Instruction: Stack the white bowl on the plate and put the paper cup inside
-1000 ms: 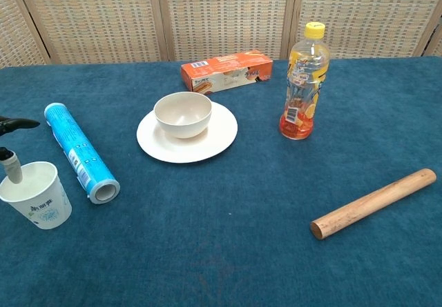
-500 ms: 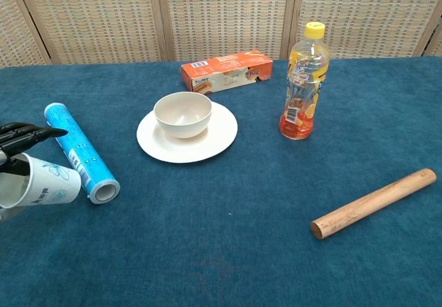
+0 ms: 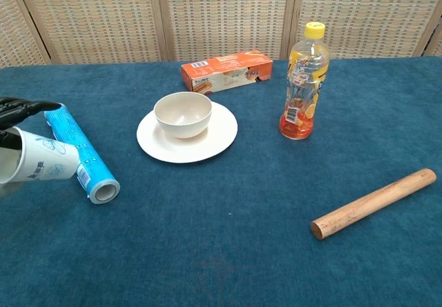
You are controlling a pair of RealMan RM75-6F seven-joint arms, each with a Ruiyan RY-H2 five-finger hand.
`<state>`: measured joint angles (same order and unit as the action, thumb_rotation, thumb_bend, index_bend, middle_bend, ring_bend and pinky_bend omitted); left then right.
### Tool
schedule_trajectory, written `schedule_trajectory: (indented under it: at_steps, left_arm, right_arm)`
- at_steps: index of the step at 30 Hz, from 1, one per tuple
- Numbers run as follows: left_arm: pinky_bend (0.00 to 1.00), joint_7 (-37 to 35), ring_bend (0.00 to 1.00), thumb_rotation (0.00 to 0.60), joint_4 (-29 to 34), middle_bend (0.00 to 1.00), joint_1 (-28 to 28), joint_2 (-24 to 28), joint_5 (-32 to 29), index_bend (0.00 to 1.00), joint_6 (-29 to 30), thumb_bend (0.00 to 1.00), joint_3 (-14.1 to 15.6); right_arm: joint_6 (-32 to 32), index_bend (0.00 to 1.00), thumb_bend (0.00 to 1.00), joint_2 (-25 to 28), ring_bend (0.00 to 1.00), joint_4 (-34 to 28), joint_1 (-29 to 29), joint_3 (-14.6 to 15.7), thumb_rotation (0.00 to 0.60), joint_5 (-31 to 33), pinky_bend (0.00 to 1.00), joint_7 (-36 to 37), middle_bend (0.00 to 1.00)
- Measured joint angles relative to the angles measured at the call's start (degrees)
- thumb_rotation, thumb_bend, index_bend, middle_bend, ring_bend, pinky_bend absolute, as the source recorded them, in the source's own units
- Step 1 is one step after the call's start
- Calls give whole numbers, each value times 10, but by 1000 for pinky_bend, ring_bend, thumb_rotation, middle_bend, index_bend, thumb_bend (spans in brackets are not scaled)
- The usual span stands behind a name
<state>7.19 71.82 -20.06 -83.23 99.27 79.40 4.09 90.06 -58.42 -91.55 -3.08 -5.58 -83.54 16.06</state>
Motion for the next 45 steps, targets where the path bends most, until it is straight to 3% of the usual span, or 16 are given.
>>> schedule_trajectory:
  at_steps: [3,9,13,19,31,37,45]
  left_arm:
    - [0,10,0,600,41,0,-17,21,-9,658,-14,463,-18]
    - [0,66,0,600,173,0,-73,75,-74,658,-101,463,-78]
    - [0,115,0,600,239,0,-121,102,-162,658,-175,463,-126]
    - [0,214,0,600,278,0,-190,113,-310,658,-242,463,-177]
    - [0,391,0,600,268,0,-347,64,-605,658,-276,463,-213]
    - [0,432,0,600,220,0,-413,15,-694,658,-274,463,-215]
    - [0,463,0,600,155,0,-471,-35,-769,658,-268,463,-198]
  right_arm:
    - [-1,0,170,0,0,1,0,0,600,2,0,3,0]
    - [-9,0,170,1,0,8,2,-3,600,10,0,18,0]
    - [-14,0,170,1,0,15,2,-4,600,14,0,32,0]
    - [-24,0,170,0,0,26,5,-5,600,18,0,50,0]
    - [-53,0,170,-3,0,44,17,-7,600,29,0,72,0]
    - [-69,0,170,-5,0,57,20,-9,600,40,0,92,0]
    - [-78,0,170,-7,0,76,21,-12,600,46,0,120,0]
